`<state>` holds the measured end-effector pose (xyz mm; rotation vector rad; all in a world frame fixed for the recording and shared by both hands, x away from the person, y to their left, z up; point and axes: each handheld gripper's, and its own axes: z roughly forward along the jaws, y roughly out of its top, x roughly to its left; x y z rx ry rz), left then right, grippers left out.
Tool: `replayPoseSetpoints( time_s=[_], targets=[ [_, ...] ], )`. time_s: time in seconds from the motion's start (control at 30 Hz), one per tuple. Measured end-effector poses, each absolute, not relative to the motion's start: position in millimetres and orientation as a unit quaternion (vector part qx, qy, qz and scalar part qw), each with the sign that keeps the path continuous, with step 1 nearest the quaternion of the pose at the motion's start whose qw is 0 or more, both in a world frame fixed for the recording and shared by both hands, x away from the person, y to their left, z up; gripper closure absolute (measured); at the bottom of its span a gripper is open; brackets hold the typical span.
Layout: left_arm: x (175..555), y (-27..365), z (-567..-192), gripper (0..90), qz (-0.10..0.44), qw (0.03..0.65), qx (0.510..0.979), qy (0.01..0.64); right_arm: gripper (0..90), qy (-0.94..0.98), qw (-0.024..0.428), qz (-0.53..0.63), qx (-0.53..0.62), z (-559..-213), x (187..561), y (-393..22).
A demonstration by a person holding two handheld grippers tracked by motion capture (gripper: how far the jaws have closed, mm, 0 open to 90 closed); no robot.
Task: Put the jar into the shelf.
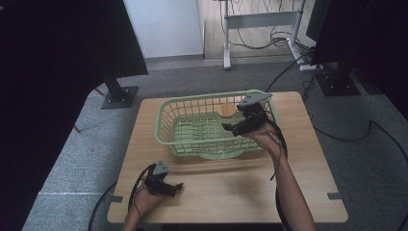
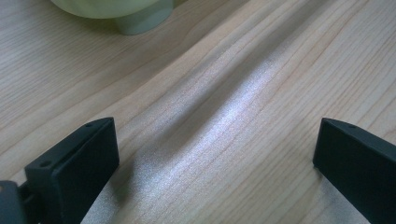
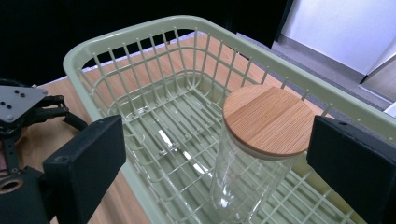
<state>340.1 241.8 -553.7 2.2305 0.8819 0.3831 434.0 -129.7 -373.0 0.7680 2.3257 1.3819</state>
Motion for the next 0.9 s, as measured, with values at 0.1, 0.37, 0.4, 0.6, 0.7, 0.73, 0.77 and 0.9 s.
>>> replayPoseSetpoints(
  time_s=[0.1,0.37,0.4,0.6,0.7,0.73,0.77,0.9],
  targets=[
    [340.1,241.8,-553.7,0.0,0.148,0.349,0.861,0.34,3.5,0.815,0.166,0.486,0.269,-373.2,430.4,-130.3],
    [340.1,241.9,-553.7,0.0,0.148,0.349,0.861,0.34,3.3,0.818,0.169,0.483,0.264,-375.1,419.0,-131.9],
    [340.1,241.8,-553.7,0.0,0.148,0.349,0.861,0.34,3.3,0.818,0.169,0.483,0.263,-375.3,417.2,-132.2],
    [340.0,241.8,-553.7,0.0,0.148,0.348,0.861,0.341,2.2,0.816,0.168,0.486,0.262,-379.0,406.2,-135.9],
    [340.0,241.8,-553.7,0.0,0.148,0.348,0.861,0.341,2.2,0.815,0.17,0.487,0.264,-382.5,401.0,-139.7],
    [339.9,241.8,-553.7,0.0,0.148,0.348,0.861,0.341,2.2,0.814,0.17,0.489,0.265,-383.9,399.3,-141.4],
    [339.9,241.8,-553.7,0.0,0.148,0.348,0.86,0.341,2.2,0.813,0.17,0.489,0.267,-385.3,397.7,-143.3],
    [340.0,241.8,-553.7,0.0,0.148,0.348,0.86,0.341,2.2,0.812,0.173,0.485,0.275,-391.6,391.1,-150.6]
  ],
)
